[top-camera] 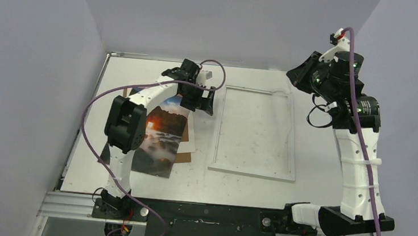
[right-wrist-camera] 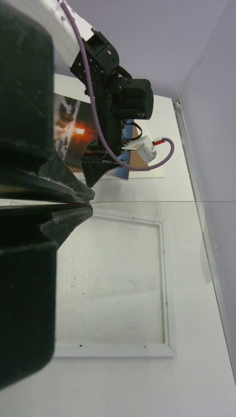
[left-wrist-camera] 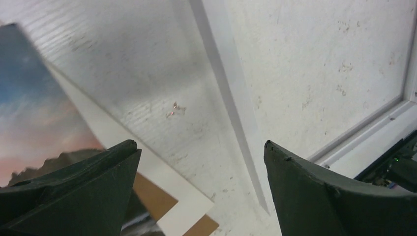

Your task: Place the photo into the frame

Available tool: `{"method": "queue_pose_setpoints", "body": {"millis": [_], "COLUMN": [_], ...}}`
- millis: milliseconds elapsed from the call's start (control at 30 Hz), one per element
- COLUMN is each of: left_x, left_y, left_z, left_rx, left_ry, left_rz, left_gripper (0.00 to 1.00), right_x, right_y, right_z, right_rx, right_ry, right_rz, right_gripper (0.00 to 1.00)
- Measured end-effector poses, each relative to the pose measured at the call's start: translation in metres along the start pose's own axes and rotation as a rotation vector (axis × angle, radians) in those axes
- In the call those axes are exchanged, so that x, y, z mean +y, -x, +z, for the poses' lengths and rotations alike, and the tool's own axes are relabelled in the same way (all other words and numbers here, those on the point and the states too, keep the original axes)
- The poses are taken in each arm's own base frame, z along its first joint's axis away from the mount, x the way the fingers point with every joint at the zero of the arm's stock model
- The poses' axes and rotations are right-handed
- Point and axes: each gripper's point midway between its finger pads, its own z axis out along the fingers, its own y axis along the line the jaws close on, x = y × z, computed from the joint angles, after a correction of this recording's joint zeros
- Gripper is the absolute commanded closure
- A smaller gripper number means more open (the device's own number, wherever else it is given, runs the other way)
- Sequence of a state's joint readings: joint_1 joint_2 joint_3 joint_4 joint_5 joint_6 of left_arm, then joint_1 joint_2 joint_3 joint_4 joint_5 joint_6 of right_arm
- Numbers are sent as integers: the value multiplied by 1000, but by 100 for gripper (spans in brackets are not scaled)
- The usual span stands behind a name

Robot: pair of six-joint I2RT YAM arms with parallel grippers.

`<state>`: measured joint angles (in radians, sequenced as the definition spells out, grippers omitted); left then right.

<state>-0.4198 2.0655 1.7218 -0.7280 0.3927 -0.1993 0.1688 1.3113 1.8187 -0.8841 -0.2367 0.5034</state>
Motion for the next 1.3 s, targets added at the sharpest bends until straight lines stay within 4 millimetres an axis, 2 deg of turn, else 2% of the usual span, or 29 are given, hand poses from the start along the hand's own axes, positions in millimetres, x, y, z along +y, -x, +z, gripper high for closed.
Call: {"method": "queue_pose_setpoints", "body": {"millis": [133, 233, 400, 500, 600, 933, 1133, 1200, 1300], "left_x": [-15, -24, -28, -27, -23, -21, -16, -14, -9], "left_y": [3, -5, -19, -22, -17, -16, -19, -20, -23], "left_z": [33, 54, 73, 79, 82, 85, 80, 77, 72], "left_rx": [16, 41, 75, 79, 56, -4, -25, -32, -35], "left_ry": [13, 21, 54, 71, 91, 89, 115, 122, 132], "left_rz": [45, 65, 84, 90, 96, 116, 122, 122, 121], "left_gripper": [0, 7, 16, 26, 35, 48, 54, 59, 60], "right_x": [-8, -12, -15, -16, -16, -11, -9, -9, -9], "right_y": [4, 3, 2, 1, -2, -6, -12, -15, -18], "right_z": [-19, -24, -24, -24, -22, -21, -16, -15, -13], "right_rx": [-35, -40, -33, -30, -22, 0, 19, 31, 39], "right_ry": [-48, -68, -81, -81, -79, -47, -23, -19, -10], "right_rz": [-11, -17, -16, -15, -14, -13, -10, -6, 0], "right_gripper": [95, 95, 95, 95, 95, 95, 95, 95, 95]}}
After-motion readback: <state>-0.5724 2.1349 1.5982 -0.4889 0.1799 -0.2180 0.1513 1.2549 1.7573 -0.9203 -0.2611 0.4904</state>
